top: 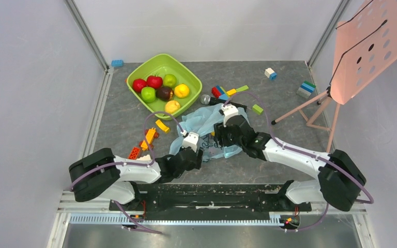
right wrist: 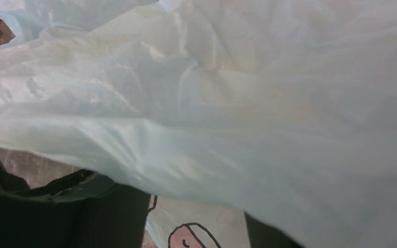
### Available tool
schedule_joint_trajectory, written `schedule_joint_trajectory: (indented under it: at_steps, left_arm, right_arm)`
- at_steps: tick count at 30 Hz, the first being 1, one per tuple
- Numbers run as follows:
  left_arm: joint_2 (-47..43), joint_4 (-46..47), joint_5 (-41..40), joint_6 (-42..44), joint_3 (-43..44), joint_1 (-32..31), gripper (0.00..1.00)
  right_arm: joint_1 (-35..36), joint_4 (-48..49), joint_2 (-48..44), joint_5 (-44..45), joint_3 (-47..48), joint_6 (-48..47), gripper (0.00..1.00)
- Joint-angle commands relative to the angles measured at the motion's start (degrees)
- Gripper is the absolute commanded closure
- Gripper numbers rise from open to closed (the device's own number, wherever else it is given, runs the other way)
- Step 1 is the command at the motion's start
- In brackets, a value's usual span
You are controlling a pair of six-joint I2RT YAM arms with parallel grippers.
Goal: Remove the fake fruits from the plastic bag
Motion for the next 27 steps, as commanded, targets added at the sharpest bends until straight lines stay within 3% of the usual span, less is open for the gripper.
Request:
schedule_joint_trajectory:
  at_steps: [1,7,16,27]
  left_arm:
    - [-2.1,3.5,0.0,-1.3,-0.7,0.3,0.19]
    - [-2.2,4.4,0.4,-0.2,-1.7,0.2,0.19]
    - [-1.6,5.1,0.7,0.1,-2.0,0.3,0.20]
    - [-1.3,5.0,0.9,0.5,-1.5,0.2,0.19]
  right_arm:
    - [0.0,0.4,3.2,2.4,6.1,-10.7,0.31]
    - [-0.2,-5.4,8.0,-2.5,12.1,-29.4,0.16]
    - [-1.2,-6.8,14.6,-3.5,15.7,-44.2,0.13]
    - [-6.1,-10.0,25.2,-8.8,21.9,-50.4,0.14]
